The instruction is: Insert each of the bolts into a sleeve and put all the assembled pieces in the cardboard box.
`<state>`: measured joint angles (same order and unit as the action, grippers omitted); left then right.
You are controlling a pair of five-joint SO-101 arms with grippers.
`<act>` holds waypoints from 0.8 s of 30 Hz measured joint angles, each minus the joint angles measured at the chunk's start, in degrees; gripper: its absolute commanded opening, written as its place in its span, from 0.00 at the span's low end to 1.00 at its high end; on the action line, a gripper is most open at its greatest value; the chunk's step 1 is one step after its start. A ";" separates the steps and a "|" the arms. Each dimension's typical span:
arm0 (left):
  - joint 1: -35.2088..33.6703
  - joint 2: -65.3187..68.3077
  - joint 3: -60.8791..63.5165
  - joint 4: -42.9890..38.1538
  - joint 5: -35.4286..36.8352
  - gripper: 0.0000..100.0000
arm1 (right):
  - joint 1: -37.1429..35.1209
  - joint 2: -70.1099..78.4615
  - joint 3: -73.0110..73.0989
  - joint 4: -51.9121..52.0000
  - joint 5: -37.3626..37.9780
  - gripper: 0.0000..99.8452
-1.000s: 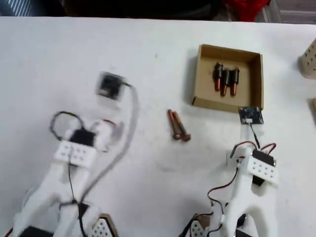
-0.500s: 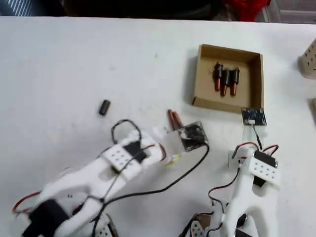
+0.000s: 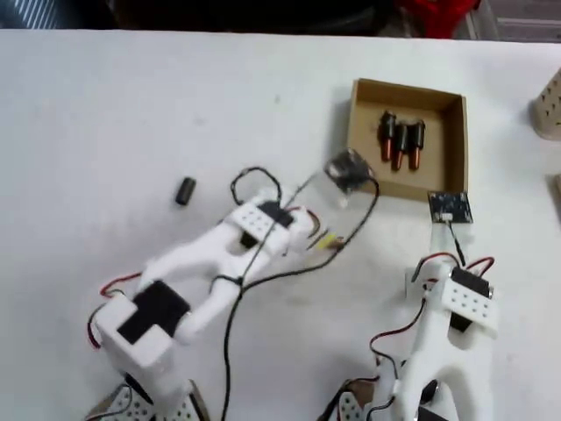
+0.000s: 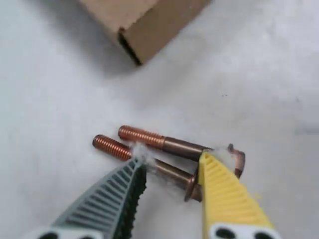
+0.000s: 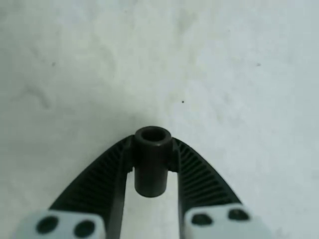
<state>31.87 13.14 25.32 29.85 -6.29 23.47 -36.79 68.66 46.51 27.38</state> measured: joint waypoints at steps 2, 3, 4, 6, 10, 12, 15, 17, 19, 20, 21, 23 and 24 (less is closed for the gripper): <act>-0.09 0.26 -2.11 2.02 2.46 0.19 | 0.00 0.00 0.00 0.00 0.09 0.02; -0.09 0.26 -2.81 2.90 2.37 0.19 | 0.00 0.00 0.09 0.00 0.09 0.02; -0.09 0.26 -3.43 3.43 1.32 0.19 | 0.00 0.00 0.18 0.00 0.18 0.02; -0.09 0.26 -3.87 3.87 -3.25 0.19 | -0.09 0.00 0.18 0.00 0.26 0.02; 0.00 0.97 -3.16 4.13 -18.37 0.19 | -0.09 0.00 0.18 0.00 0.18 0.02; 0.62 0.97 -2.20 4.13 -26.37 0.19 | -0.09 0.00 0.18 0.00 0.26 0.02; 2.11 0.97 -1.58 4.22 -34.46 0.19 | -0.09 0.00 0.35 -0.09 0.26 0.02; 2.81 0.97 -1.58 4.22 -37.80 0.19 | -0.09 0.00 0.53 -0.09 0.26 0.02; 3.34 0.97 -1.58 5.36 -40.79 0.19 | -0.09 0.00 0.53 -0.09 0.18 0.02; 3.60 0.97 -1.58 5.80 -41.85 0.19 | -0.09 0.00 0.53 -0.09 0.26 0.02; 4.13 0.97 -1.58 5.98 -42.64 0.19 | -0.09 0.00 0.53 -0.09 0.26 0.02; 4.84 0.97 -1.58 6.07 -43.16 0.19 | -0.09 0.00 0.53 -0.09 0.18 0.02; 4.92 0.97 -1.58 5.98 -43.34 0.19 | -0.09 0.00 0.53 -0.09 0.26 0.02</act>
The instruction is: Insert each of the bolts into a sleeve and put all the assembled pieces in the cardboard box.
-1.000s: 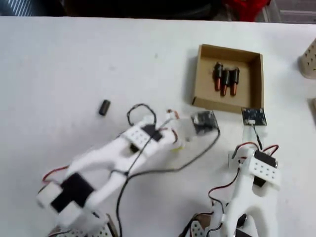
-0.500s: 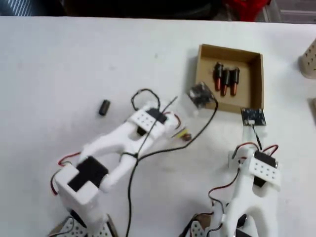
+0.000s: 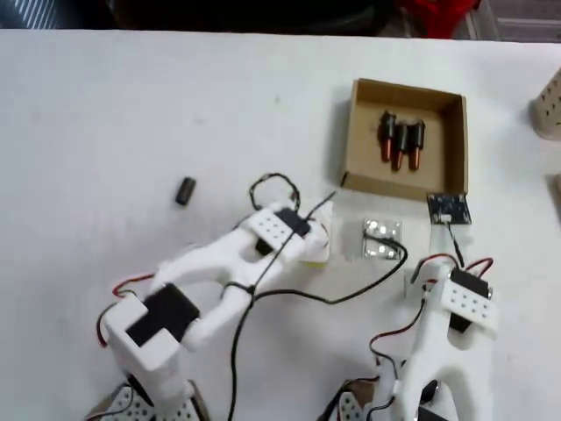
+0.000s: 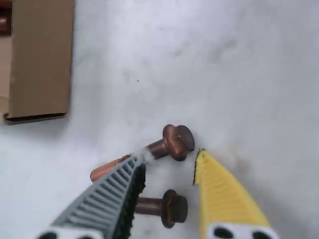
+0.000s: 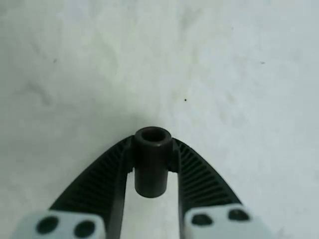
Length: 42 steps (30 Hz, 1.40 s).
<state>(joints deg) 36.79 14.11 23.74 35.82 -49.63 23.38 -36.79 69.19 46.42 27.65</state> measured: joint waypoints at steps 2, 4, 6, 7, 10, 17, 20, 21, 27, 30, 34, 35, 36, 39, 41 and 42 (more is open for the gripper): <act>-0.18 0.35 0.00 -1.05 0.00 0.19 | 0.00 0.00 0.00 0.00 -0.09 0.02; -0.26 1.41 -0.79 -1.41 0.00 0.19 | 0.00 0.00 0.00 0.00 -0.09 0.02; -0.35 2.55 -2.46 -1.41 0.00 0.19 | 0.00 0.00 0.00 0.00 -0.09 0.02; -0.44 3.34 -3.52 -1.23 0.00 0.19 | 0.00 0.00 0.00 0.00 -0.09 0.02; -0.44 6.24 -6.51 -0.18 -0.26 0.19 | 0.00 0.00 0.00 0.00 -0.09 0.02; -0.88 10.81 -13.80 4.48 -1.05 0.17 | -0.62 0.00 0.00 0.00 0.00 0.02; -0.88 12.04 -15.91 6.24 -2.46 0.09 | -0.62 0.00 0.00 0.00 0.09 0.02; -0.79 12.48 -16.70 6.68 -2.90 0.07 | -0.62 0.00 0.00 0.00 0.09 0.02; -1.41 14.51 -18.81 7.12 -4.31 0.04 | -0.70 0.00 0.00 0.00 1.32 0.02; -1.14 14.68 -18.81 7.21 -4.31 0.04 | -0.70 0.00 0.00 0.00 1.49 0.02; -1.23 14.68 -18.81 7.21 -4.31 0.04 | -0.70 0.00 0.00 0.00 1.58 0.02; -1.32 14.68 -18.81 7.21 -3.96 0.04 | -0.70 0.00 0.00 0.00 1.67 0.02; -1.32 14.68 -18.81 7.21 -3.08 0.04 | -0.70 0.00 0.00 0.00 1.67 0.02; -1.41 14.68 -18.81 7.21 -0.70 0.04 | -0.70 0.00 0.00 0.00 1.67 0.02; -1.85 14.68 -18.81 7.21 0.09 0.05 | -0.70 0.00 0.00 0.00 1.67 0.02; -1.85 14.68 -18.81 6.95 0.35 0.07 | -0.70 0.00 0.00 0.00 1.67 0.02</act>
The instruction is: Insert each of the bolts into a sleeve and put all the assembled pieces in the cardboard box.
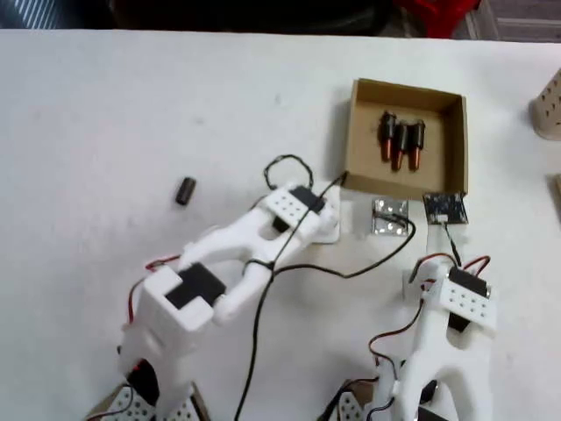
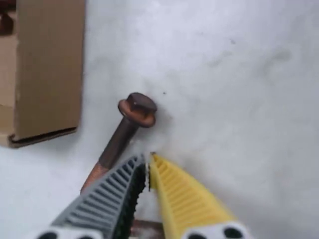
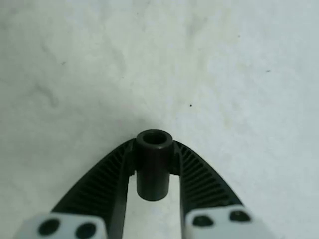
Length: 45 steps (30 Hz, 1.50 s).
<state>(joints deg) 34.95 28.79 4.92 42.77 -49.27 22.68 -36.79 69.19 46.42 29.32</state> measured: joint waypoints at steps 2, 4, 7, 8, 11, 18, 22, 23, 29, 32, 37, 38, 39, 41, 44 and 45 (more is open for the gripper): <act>0.26 0.00 0.00 -2.73 1.76 0.09 | 0.00 0.00 0.00 0.00 0.18 0.02; 0.26 0.00 0.00 -6.24 5.80 0.07 | 0.00 0.00 0.00 0.00 0.26 0.02; -0.26 0.00 0.00 -12.66 14.59 0.05 | 0.00 0.00 0.00 0.00 0.26 0.02; -0.44 0.00 0.00 -14.77 17.41 0.05 | 0.00 0.00 0.00 0.00 0.26 0.02; -0.79 0.00 0.00 -19.96 22.77 0.05 | 0.00 0.00 0.00 0.00 0.26 0.02; -2.73 7.82 -1.05 -27.25 23.21 0.04 | 0.00 0.00 0.00 0.00 0.44 0.02; -3.25 10.64 -5.45 -22.24 16.97 0.04 | 0.00 0.00 0.00 0.00 0.44 0.02; -3.25 10.64 -6.59 -19.78 14.59 0.04 | 0.00 0.00 0.00 0.00 0.44 0.02; -3.25 9.41 -10.55 -3.34 3.08 0.04 | 0.00 0.00 0.00 0.00 0.44 0.02; -3.25 7.12 -10.55 4.48 1.85 0.04 | 0.00 0.00 0.00 0.00 0.44 0.02; -3.43 5.10 -10.55 8.88 1.76 0.05 | 0.00 0.00 0.00 0.00 0.44 0.02; -3.60 5.01 -10.55 8.88 1.76 0.05 | 0.00 0.00 0.00 0.00 0.44 0.02; -3.87 4.92 -10.55 8.88 1.76 0.06 | 0.00 0.00 0.00 0.00 0.44 0.02; -4.66 4.92 -10.55 8.97 1.76 0.09 | 0.00 0.00 0.00 0.00 0.44 0.02; -5.80 2.90 -10.55 10.29 -0.79 0.11 | 0.00 0.00 0.00 0.00 0.44 0.02; -6.24 1.76 -10.55 11.43 -1.32 0.11 | 0.00 0.00 0.00 0.00 0.44 0.02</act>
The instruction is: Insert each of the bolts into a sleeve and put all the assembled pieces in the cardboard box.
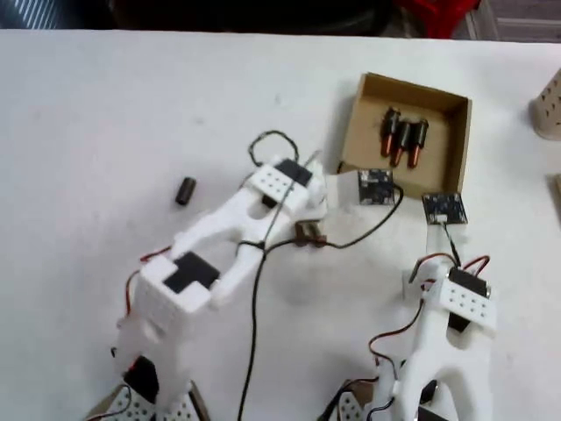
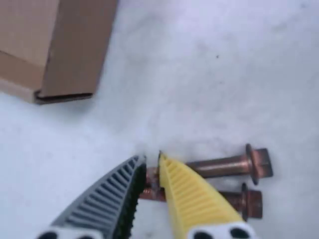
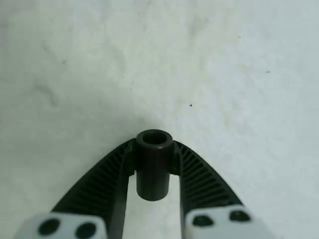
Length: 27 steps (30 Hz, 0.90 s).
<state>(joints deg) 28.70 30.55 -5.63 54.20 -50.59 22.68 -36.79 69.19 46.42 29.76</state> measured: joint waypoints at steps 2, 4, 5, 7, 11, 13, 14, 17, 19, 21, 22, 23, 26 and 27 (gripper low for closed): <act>-0.62 -2.20 0.00 2.11 -0.53 0.11 | 0.00 0.00 0.00 0.00 0.00 0.02; -0.79 -4.04 0.00 4.66 -2.02 0.11 | 0.00 0.00 0.00 0.00 0.00 0.02; -0.79 -4.75 0.18 5.63 -3.78 0.11 | 0.00 0.00 0.00 0.00 0.00 0.02; -0.70 -5.45 1.32 6.42 -7.65 0.11 | 0.00 0.00 0.00 0.00 0.00 0.02; -0.70 -5.45 3.60 5.98 -11.52 0.12 | 0.00 0.00 0.00 0.00 0.00 0.02; -0.70 -5.45 5.45 3.43 -11.87 0.14 | 0.00 0.00 0.00 0.00 0.00 0.02; -0.70 -5.45 6.33 2.29 -12.04 0.15 | 0.00 0.00 0.18 0.00 0.00 0.02; -0.70 -5.54 7.56 0.26 -12.40 0.15 | 0.00 0.00 0.35 0.00 0.00 0.02; 0.00 -5.54 8.00 -0.35 -13.45 0.15 | 0.00 0.00 0.35 0.00 0.00 0.02; 0.88 -5.54 8.00 -0.79 -13.89 0.15 | 0.00 0.00 0.35 0.00 0.00 0.02; 1.14 -5.54 8.09 -1.32 -14.15 0.15 | 0.00 0.00 0.35 0.00 0.00 0.02; 1.23 -5.45 8.09 -1.76 -14.33 0.15 | 0.00 0.00 0.35 0.00 0.00 0.02; 1.32 -2.73 7.12 -2.11 -14.42 0.15 | 0.00 0.00 0.35 0.00 0.00 0.02; 1.49 -1.32 6.07 -2.11 -14.51 0.15 | 0.00 0.00 0.35 0.00 0.00 0.02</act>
<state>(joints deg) 30.20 29.23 0.44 52.09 -65.10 22.68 -36.79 69.54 46.42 29.76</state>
